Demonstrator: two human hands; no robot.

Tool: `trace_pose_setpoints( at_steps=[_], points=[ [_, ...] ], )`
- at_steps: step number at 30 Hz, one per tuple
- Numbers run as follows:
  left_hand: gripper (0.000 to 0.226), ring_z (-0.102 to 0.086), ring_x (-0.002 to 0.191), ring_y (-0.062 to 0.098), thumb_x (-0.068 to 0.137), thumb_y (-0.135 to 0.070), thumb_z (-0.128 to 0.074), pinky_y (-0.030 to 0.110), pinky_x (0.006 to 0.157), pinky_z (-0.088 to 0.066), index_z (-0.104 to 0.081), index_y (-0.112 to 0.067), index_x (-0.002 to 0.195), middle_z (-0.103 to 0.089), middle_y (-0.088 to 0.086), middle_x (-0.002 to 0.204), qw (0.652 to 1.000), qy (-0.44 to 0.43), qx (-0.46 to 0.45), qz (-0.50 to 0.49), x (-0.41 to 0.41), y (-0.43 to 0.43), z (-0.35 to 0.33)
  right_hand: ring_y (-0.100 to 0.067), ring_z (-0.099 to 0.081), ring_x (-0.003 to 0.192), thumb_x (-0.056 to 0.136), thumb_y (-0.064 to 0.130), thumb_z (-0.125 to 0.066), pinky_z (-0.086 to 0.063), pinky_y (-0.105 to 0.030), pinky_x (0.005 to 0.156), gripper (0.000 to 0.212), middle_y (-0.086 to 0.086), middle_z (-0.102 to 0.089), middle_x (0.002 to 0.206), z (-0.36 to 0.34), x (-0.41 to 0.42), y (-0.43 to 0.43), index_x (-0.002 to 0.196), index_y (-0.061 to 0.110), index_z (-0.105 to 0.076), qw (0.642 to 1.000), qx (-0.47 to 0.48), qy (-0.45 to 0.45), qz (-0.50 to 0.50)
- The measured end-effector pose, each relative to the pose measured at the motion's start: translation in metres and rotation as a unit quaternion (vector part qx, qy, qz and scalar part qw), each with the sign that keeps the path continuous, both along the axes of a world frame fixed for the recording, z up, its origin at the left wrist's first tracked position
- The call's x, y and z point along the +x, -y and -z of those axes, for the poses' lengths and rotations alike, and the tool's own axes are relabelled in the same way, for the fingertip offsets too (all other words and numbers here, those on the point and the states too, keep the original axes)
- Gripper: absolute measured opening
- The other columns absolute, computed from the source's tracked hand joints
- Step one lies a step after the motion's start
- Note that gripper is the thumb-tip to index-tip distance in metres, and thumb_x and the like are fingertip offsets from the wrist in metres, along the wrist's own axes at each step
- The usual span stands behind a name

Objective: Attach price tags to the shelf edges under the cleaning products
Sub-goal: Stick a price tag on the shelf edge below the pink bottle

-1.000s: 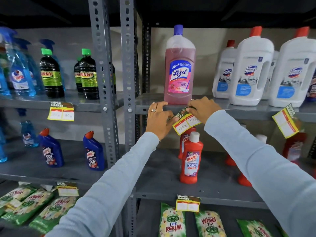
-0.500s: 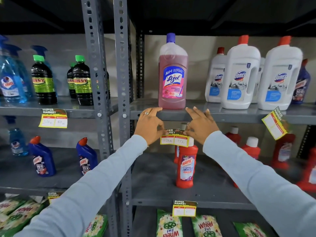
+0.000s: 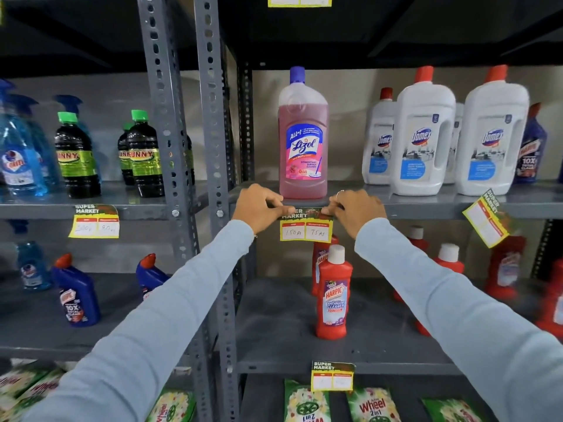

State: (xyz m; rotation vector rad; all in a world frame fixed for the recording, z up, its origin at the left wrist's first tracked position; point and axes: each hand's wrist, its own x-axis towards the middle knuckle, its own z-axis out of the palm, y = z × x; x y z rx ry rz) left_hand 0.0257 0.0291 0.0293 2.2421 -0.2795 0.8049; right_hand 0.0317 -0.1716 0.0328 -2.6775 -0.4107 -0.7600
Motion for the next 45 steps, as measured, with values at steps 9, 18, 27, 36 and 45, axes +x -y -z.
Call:
trace_pose_setpoints(
  at_steps=[9, 18, 27, 36, 45],
  points=[
    [0.022, -0.061, 0.086, 0.017, 0.07, -0.029, -0.079, 0.039, 0.082, -0.051, -0.071, -0.01, 0.063, -0.071, 0.007, 0.094, 1.0, 0.023, 0.001, -0.009, 0.004, 0.004, 0.005, -0.018, -0.054, 0.074, 0.088, 0.045, -0.049, -0.047, -0.038, 0.082, 0.027, -0.005, -0.068, 0.089, 0.005, 0.005, -0.004, 0.08, 0.019, -0.052, 0.999, -0.015, 0.024, 0.02],
    [0.03, -0.063, 0.086, 0.016, 0.071, -0.031, -0.077, 0.054, 0.093, -0.045, -0.058, -0.013, 0.056, -0.071, 0.004, 0.091, 0.999, 0.04, -0.018, -0.011, 0.005, 0.004, 0.011, -0.021, -0.056, 0.069, 0.083, 0.048, -0.056, -0.052, -0.04, 0.078, 0.033, -0.005, -0.061, 0.074, 0.007, 0.008, -0.005, 0.071, 0.017, -0.049, 0.997, 0.032, 0.05, 0.039],
    [0.02, -0.055, 0.089, 0.017, 0.075, -0.036, -0.073, 0.049, 0.089, -0.042, -0.069, -0.019, 0.086, -0.07, -0.003, 0.089, 0.992, 0.122, 0.015, -0.027, 0.016, 0.003, 0.021, -0.026, -0.057, 0.101, 0.071, 0.065, -0.059, -0.042, -0.048, 0.091, 0.046, -0.002, -0.067, 0.104, 0.009, 0.02, -0.021, 0.093, 0.025, -0.056, 0.996, 0.017, 0.062, 0.061],
    [0.014, -0.052, 0.083, 0.018, 0.074, -0.028, -0.074, 0.046, 0.085, -0.042, -0.07, -0.016, 0.079, -0.068, -0.004, 0.082, 0.987, 0.15, -0.017, -0.049, 0.019, 0.009, 0.026, -0.02, -0.048, 0.076, 0.064, 0.066, -0.065, -0.041, -0.041, 0.081, 0.044, 0.003, -0.055, 0.075, -0.01, 0.028, -0.023, 0.074, 0.025, -0.051, 0.996, -0.028, 0.048, 0.065],
    [0.029, -0.054, 0.1, 0.022, 0.08, -0.029, -0.067, 0.045, 0.092, -0.042, -0.057, -0.023, 0.106, -0.069, -0.003, 0.102, 0.983, 0.155, 0.031, -0.091, 0.003, 0.03, 0.031, -0.023, -0.055, 0.109, 0.069, 0.061, -0.063, -0.04, -0.044, 0.097, 0.05, 0.001, -0.066, 0.111, -0.003, 0.022, 0.012, 0.106, 0.027, -0.061, 0.999, -0.009, 0.0, -0.054]
  ],
)
